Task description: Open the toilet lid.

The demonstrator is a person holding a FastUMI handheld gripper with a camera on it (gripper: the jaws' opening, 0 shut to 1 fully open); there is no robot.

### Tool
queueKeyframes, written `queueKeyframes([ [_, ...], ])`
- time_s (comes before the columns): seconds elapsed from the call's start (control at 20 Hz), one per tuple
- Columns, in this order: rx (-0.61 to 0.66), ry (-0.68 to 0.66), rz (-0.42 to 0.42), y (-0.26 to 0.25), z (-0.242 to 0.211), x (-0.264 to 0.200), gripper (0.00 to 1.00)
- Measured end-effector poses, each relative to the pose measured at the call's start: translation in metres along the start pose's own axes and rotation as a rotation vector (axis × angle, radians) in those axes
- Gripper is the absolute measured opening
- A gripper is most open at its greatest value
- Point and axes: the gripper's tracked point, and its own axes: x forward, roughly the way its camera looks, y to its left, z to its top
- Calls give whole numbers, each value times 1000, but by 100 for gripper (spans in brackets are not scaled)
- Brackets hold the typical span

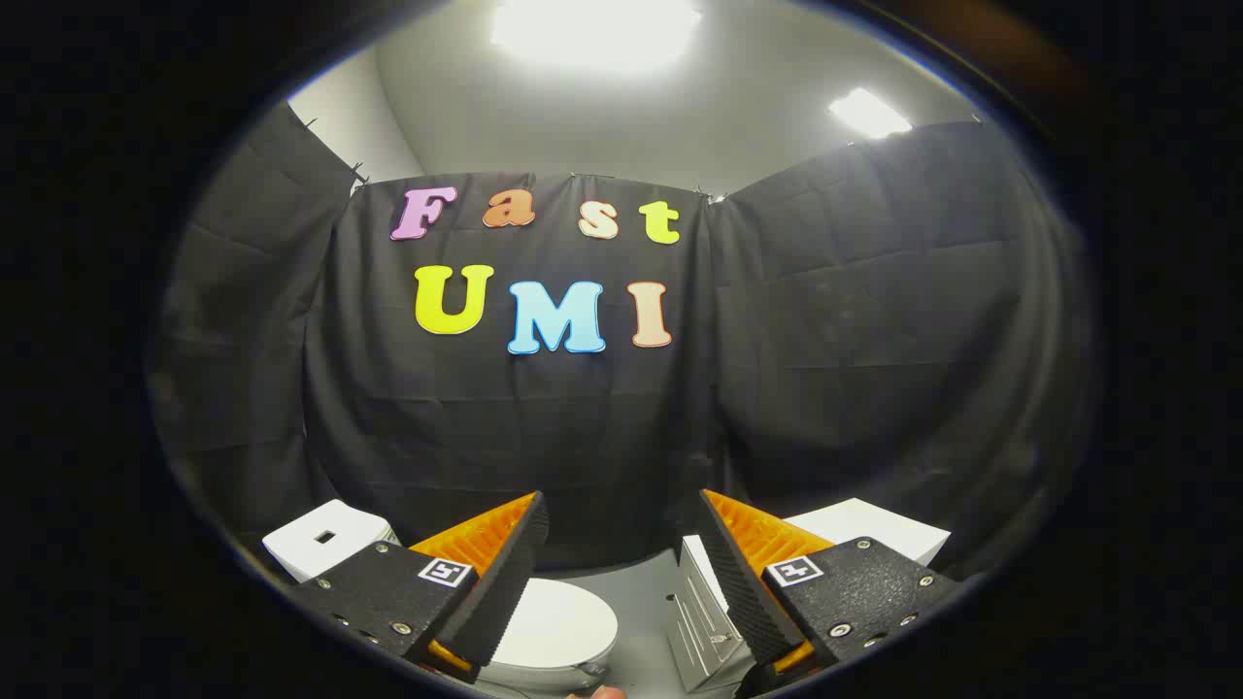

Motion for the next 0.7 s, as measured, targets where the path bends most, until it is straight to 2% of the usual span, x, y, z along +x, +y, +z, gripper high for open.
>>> queueKeyframes([
  [0.7,-5,36,4,-1,-18,9,94],
])
